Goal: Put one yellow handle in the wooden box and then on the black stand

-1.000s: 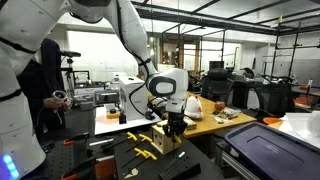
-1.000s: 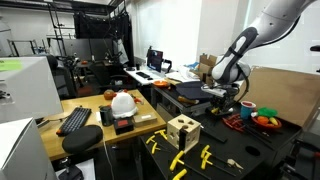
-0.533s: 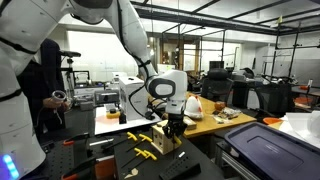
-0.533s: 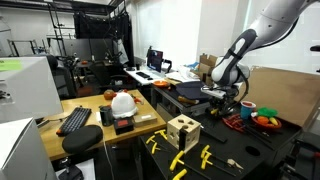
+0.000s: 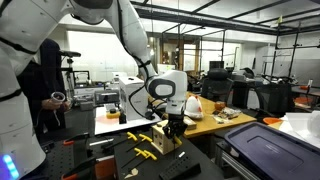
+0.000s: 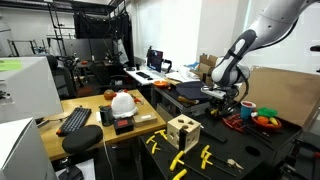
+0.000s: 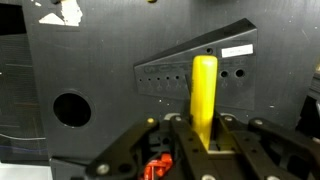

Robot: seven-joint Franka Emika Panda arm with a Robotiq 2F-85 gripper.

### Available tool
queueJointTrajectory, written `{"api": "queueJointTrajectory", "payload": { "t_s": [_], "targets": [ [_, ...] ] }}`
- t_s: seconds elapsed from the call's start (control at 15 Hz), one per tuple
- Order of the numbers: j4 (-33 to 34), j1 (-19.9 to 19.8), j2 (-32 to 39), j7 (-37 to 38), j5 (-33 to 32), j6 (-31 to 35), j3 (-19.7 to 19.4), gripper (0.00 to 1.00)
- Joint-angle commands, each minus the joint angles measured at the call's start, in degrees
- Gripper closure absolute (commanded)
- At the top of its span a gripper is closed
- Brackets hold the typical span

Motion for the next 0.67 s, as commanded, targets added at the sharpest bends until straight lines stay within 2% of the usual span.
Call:
{"api": "queueJointTrajectory", "payload": {
  "t_s": [0.0,0.6],
  "targets": [
    [0.24,-0.92,0.31,-1.57,1.18,1.25,0.46,0.96],
    [0.82,-1.67,1.29,-2.23,1.48,0.95,0.76,0.96]
  ]
}}
